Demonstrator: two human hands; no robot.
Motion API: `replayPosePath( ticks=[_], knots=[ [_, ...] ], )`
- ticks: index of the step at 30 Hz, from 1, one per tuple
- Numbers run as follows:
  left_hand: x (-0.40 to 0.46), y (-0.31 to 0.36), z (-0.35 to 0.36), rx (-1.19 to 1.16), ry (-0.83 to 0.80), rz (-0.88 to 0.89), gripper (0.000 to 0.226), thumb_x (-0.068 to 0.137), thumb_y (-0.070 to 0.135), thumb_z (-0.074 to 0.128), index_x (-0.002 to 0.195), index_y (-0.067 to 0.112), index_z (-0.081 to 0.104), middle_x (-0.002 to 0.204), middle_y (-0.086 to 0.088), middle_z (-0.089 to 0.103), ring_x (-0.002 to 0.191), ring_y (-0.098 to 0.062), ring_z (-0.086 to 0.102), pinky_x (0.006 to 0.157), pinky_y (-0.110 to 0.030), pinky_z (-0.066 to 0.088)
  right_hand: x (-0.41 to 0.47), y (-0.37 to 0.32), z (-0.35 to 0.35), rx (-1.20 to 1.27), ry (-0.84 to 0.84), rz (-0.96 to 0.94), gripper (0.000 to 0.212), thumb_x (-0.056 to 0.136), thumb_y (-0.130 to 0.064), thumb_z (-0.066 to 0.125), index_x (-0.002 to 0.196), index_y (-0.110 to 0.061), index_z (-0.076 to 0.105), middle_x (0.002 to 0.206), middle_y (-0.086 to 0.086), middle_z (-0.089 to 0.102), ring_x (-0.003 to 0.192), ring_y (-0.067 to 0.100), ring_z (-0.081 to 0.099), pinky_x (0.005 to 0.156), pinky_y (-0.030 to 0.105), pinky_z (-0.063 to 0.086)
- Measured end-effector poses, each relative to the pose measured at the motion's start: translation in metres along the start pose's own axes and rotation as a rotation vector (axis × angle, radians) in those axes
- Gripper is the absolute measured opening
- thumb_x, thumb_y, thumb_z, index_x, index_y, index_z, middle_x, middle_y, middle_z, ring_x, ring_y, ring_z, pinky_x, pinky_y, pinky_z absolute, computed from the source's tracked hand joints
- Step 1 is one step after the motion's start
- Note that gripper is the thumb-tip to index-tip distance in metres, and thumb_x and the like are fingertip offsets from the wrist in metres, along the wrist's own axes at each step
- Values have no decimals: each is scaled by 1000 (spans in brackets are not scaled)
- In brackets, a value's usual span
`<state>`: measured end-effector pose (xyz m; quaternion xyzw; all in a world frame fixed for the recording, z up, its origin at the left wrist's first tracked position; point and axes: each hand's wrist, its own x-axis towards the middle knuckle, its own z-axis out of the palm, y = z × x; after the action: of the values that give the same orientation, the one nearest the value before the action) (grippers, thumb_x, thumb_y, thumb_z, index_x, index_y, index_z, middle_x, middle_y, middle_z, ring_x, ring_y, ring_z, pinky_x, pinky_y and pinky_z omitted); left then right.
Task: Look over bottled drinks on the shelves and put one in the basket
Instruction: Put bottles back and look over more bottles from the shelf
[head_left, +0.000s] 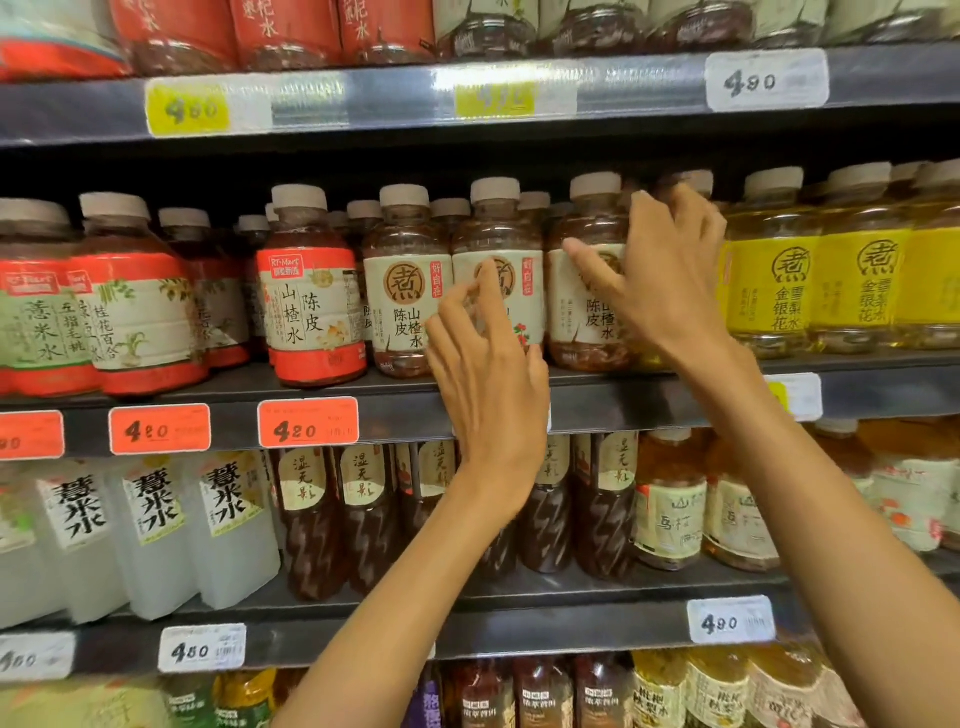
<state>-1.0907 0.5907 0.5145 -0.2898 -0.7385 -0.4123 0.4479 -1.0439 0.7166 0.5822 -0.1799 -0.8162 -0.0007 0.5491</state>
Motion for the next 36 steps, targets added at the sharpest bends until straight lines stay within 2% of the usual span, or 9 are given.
replayPosePath(
  ticks=[3, 7, 12, 15, 20, 25, 31, 34, 36],
  knots=[
    [-5, 6, 4, -34, 16, 45, 69, 84, 12, 68, 145, 9, 35, 142, -12, 40, 127, -25, 38, 108, -34, 33, 1, 4, 2, 22, -11, -39, 65, 91, -60, 47, 118, -2, 55, 124, 20, 57, 128, 34, 36, 105, 40, 21],
    [-14, 2, 5, -77, -28, 49, 73, 88, 23, 65, 149, 10, 28, 155, -8, 28, 141, -21, 26, 112, -20, 9, -3, 6, -7, 197, 68, -62, 78, 82, -59, 63, 137, -8, 44, 133, 14, 52, 128, 29, 41, 106, 37, 24],
    [-32, 9, 7, 23, -165, 140, 97, 84, 41, 69, 151, 3, 11, 159, -13, 15, 146, -16, 5, 119, -34, 7, -21, 5, -14, 830, -71, -20, 92, 75, -33, 81, 146, -12, 26, 139, 5, 36, 124, 3, 39, 102, 12, 35],
    [-42, 23, 6, -124, -231, 98, 96, 83, 35, 72, 151, 6, 11, 159, -10, 16, 146, -11, 6, 121, -40, 16, -26, 8, -22, 998, -92, -14, 76, 75, -22, 82, 136, -11, 38, 121, -11, 48, 107, -15, 48, 90, 6, 40],
    [-48, 42, -6, -496, -331, -91, 100, 78, 42, 74, 152, 27, 9, 156, 14, 19, 142, 3, 19, 114, -20, 26, -38, 18, -46, 1179, -79, 36, 61, 75, -25, 81, 126, -19, 46, 114, -12, 58, 101, -7, 59, 84, 12, 48],
    [-50, 62, -22, -695, -430, -226, 74, 64, 43, 81, 128, 26, 46, 117, 10, 65, 107, -1, 63, 88, -24, 52, -52, 28, -69, 1374, -255, 160, 50, 76, -32, 77, 120, -20, 56, 105, -6, 70, 95, 5, 68, 76, 22, 55],
    [-67, 64, -44, -884, -689, -309, 60, 62, 47, 74, 116, 32, 55, 109, 15, 71, 101, 0, 66, 78, -17, 54, -51, 37, -81, 1610, -567, 219, 36, 89, -48, 48, 105, -21, 66, 100, 2, 73, 99, 21, 68, 86, 35, 56],
    [-81, 61, -50, -957, -819, -323, 53, 68, 44, 70, 117, 27, 58, 110, 13, 72, 102, -4, 67, 74, -14, 53, -56, 38, -79, 1853, -764, 314, 44, 83, -49, 51, 104, -16, 71, 106, 10, 71, 102, 28, 66, 93, 40, 54],
    [-90, 58, -51, -982, -856, -366, 57, 68, 40, 70, 120, 21, 57, 113, 6, 72, 104, -9, 67, 79, -19, 54, -61, 38, -77, 1881, -792, 286, 29, 84, -38, 59, 97, -18, 76, 102, 8, 73, 97, 25, 68, 88, 37, 56]
  ],
)
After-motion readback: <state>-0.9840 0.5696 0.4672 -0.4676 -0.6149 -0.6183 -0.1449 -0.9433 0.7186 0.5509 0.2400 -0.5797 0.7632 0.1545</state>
